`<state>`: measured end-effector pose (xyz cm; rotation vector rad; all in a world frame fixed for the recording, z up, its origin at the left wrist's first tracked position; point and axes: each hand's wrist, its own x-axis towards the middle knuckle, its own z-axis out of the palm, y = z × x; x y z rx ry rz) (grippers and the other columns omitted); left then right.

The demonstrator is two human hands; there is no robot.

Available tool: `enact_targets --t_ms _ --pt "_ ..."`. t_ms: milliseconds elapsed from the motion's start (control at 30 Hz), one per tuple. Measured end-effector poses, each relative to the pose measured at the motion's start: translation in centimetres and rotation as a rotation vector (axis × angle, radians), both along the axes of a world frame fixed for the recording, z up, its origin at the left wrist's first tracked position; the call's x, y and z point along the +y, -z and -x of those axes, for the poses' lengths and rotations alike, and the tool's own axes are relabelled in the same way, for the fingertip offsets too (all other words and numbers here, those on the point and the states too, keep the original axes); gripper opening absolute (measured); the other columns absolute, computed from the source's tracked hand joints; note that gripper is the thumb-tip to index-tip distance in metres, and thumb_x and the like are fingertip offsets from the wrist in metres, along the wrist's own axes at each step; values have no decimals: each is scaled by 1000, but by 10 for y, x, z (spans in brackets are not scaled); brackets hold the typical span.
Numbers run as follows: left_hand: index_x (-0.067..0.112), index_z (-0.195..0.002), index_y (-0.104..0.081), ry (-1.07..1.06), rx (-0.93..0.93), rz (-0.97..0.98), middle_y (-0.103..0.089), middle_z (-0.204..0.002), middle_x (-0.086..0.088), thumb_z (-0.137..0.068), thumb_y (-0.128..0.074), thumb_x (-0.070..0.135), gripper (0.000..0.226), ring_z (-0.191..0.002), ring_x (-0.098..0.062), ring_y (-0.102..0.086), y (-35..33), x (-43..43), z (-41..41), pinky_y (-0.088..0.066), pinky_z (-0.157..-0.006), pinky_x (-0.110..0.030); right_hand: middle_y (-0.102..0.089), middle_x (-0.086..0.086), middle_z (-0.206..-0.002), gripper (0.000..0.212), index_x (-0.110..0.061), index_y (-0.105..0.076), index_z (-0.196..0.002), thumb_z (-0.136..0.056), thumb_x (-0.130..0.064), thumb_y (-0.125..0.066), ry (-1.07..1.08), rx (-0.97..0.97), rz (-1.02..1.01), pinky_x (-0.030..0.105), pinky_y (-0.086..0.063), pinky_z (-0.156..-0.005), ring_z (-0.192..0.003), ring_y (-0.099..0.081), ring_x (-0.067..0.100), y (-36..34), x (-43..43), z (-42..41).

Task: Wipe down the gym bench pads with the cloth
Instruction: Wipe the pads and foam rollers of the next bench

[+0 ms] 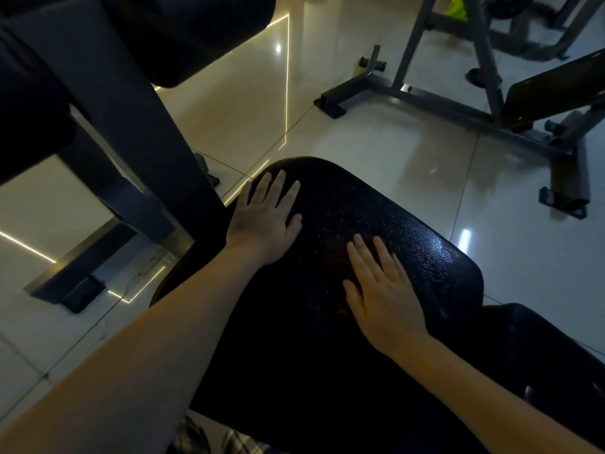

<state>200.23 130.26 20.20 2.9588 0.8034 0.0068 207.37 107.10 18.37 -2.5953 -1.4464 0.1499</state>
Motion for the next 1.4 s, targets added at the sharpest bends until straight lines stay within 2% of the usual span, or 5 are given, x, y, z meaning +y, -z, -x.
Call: enact_targets --t_ms 467,800,900,1200,1400 --pt "28 -158 0 4 57 -12 8 -166 -2 -103 -18 50 62 -152 -21 8 -5 -1 0 4 -122 -45 -8 1 -164 58 -16 -12 -156 -104 -42 -20 128 61 -37 43 -2 -122 -150 3 25 -25 158 -84" --pt "6 -157 4 -143 374 -40 6 -164 -20 -107 -18 35 62 -151 -38 0 -40 -40 -27 -10 -123 -47 0 -14 -161 64 -28 -5 -154 -97 -57 -13 2 60 -48 35 -1 -121 -147 14 8 -4 -32 -42" --pt "-2 -155 0 -117 343 -16 4 -162 -24 -105 -23 41 70 -149 -43 -1 -38 -65 -41 -6 -122 -50 -7 -11 -162 63 -26 -14 -155 -100 -56 -17 41 60 -51 37 -4 -119 -150 7 11 7 -95 -22" --pt "25 -157 10 22 117 -35 13 -164 -16 -101 -16 56 69 -150 -36 14 2 -97 -61 5 -121 -53 0 -13 -161 66 -27 -9 -154 -96 -56 -10 71 55 -76 35 5 -120 -146 17 9 4 -40 -65" --pt "29 -157 7 24 134 -38 15 -164 -14 -99 -17 58 69 -150 -34 16 -3 -94 -64 5 -121 -54 -10 -3 -163 56 -21 -14 -155 -104 -41 -24 93 41 -27 40 -2 -121 -150 1 21 -10 44 -115"
